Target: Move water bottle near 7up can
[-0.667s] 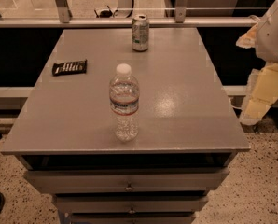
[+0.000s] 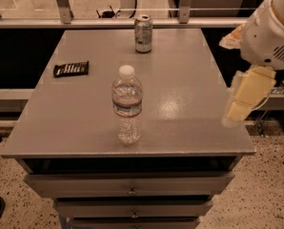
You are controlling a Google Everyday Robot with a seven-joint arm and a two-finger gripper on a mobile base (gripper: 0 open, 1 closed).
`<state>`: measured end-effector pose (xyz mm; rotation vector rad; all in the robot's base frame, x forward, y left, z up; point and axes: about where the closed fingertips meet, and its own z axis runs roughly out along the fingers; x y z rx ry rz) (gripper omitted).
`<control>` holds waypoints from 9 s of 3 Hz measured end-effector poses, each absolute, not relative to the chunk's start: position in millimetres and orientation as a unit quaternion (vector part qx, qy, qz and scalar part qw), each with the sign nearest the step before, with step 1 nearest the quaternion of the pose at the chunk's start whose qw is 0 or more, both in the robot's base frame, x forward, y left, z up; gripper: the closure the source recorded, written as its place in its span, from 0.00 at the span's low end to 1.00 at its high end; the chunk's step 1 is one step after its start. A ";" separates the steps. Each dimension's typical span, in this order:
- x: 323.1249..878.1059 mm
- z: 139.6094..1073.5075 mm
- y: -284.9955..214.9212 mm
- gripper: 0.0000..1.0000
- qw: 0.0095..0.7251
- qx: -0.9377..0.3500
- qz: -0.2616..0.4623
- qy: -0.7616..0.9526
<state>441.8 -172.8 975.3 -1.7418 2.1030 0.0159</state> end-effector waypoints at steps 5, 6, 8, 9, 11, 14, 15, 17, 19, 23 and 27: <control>459.7 951.8 8.8 0.00 0.384 -0.596 0.281 0.647; 451.3 946.7 22.6 0.16 0.385 -0.585 0.314 0.641; 447.5 938.6 17.3 0.70 0.400 -0.557 0.334 0.647; 459.9 949.8 0.8 0.93 0.419 -0.548 0.316 0.652; 498.0 1014.4 -48.3 1.00 0.484 -0.536 0.246 0.647; 558.2 1033.9 -85.7 1.00 0.536 -0.539 0.162 0.630; 600.3 1036.2 -108.7 1.00 0.549 -0.533 0.139 0.628; 705.7 999.2 -139.5 1.00 0.551 -0.499 0.147 0.652; 777.7 976.3 -123.0 1.00 0.553 -0.479 0.188 0.655; 804.0 959.9 -92.1 0.85 0.500 -0.469 0.233 0.690; 803.3 934.1 -80.6 0.00 0.456 -0.490 0.240 0.703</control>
Offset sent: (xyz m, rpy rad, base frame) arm 0.0259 0.1479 0.0003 0.5435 -0.0904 0.2315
